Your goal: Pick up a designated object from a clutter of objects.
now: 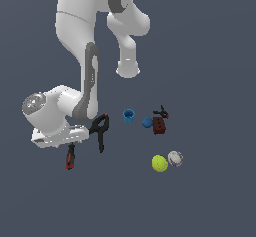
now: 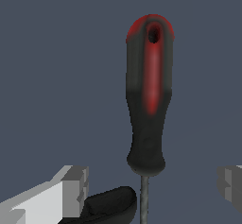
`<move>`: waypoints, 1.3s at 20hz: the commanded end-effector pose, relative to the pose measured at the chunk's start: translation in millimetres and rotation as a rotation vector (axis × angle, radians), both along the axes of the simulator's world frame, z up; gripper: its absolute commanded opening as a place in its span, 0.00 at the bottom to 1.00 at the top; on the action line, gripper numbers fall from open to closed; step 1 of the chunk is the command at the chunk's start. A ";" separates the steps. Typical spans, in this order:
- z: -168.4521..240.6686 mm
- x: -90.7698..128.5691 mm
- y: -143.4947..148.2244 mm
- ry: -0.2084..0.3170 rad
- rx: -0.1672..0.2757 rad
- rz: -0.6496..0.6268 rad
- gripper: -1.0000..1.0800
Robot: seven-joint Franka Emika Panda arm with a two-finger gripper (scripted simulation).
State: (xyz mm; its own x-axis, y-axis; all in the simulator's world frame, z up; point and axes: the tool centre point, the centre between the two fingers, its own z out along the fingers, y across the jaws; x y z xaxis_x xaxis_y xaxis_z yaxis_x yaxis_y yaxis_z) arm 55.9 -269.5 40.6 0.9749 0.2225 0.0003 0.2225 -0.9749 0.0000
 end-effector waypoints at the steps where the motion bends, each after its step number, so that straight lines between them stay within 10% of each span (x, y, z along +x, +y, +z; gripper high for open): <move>1: -13.2 -0.7 0.2 0.000 0.000 0.001 0.96; 8: -25.8 0.4 -0.7 0.000 0.000 0.001 0.96; 9: -25.8 0.4 -0.7 0.000 0.000 0.001 0.00; 26: -15.8 -2.6 3.4 0.001 0.000 0.001 0.00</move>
